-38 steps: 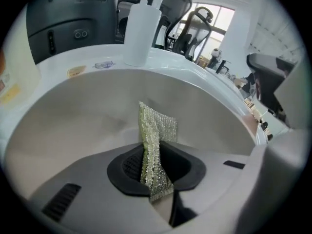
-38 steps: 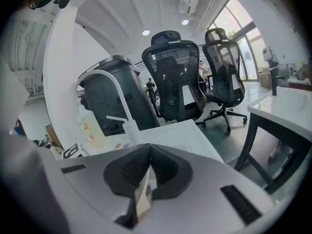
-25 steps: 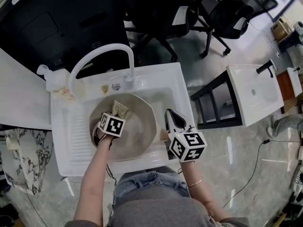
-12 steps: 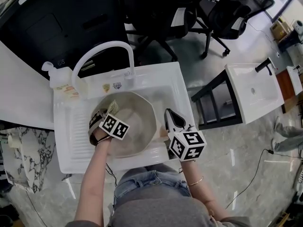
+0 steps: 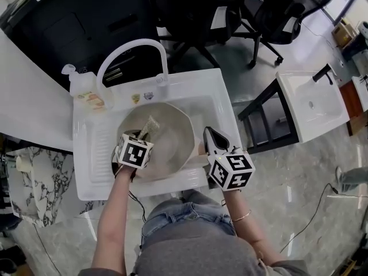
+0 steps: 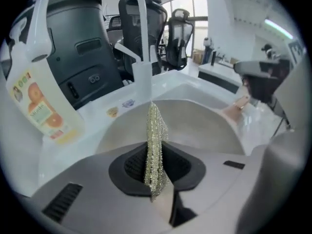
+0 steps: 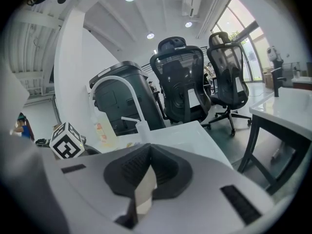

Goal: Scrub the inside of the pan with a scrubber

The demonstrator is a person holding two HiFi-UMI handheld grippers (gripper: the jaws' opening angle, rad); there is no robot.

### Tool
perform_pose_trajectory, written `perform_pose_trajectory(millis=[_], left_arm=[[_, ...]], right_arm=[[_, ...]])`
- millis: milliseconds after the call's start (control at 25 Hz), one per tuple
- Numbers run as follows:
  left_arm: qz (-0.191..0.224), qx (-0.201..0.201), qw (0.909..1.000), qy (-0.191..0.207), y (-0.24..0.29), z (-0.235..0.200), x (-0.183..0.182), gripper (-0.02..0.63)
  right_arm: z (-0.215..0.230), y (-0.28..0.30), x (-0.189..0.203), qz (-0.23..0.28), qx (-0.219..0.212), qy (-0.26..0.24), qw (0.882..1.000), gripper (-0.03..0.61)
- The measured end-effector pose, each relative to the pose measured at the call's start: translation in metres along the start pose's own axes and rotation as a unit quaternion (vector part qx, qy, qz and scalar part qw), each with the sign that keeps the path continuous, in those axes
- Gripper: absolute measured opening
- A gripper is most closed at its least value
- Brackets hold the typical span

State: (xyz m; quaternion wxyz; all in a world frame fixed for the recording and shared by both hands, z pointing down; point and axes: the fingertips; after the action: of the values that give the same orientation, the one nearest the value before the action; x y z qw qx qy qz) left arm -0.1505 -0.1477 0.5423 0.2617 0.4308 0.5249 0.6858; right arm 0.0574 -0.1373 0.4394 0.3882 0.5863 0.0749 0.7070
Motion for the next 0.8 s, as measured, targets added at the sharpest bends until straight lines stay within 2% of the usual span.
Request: perform_pose_trajectory(millis=[120,240,320,520,720,800], left_arm=[[0.009,0.116,0.9931,-0.015,-0.005,0.043,-0.005,0.064],[-0.003,0.227,0.9731,-0.041,-0.002,0.080,-0.006,0.064],[-0.020,0.266,0.9625,-0.052,0.002,0.095,-0.002,0.064],[-0.084,0.320,0.9416,-0.062,0.013,0.120,0.013,0.064],[-0.143,0.270,0.9522,0.000,0.028,0.115,0.029,0.063],[-0.163,0.255,0.9529,0.018,0.035,0.111,0.034,0.063]], right_arm=[[-0.004,-0.006,0.002,0.004,0.000,0.000,1.000,0.011],[-0.007,-0.012,0.006,0.006,0.002,0.001,1.000,0.011],[-0.007,-0.017,0.010,0.006,0.005,0.003,1.000,0.011],[-0.001,-0.028,0.021,0.007,0.014,0.019,1.000,0.011],[0.001,-0.029,0.024,0.002,0.016,0.021,1.000,0.011],[-0.001,-0.027,0.023,0.001,0.013,0.019,1.000,0.011]])
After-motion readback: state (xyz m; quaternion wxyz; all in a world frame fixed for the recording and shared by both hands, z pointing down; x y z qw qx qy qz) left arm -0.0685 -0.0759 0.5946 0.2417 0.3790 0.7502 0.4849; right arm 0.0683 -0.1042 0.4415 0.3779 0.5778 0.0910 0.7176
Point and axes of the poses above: the fingertips, and each gripper's own axes: y forward along the fingers, z to its right, x out of its underside, and after that the axes turned 14 degrees about -z, right-handed
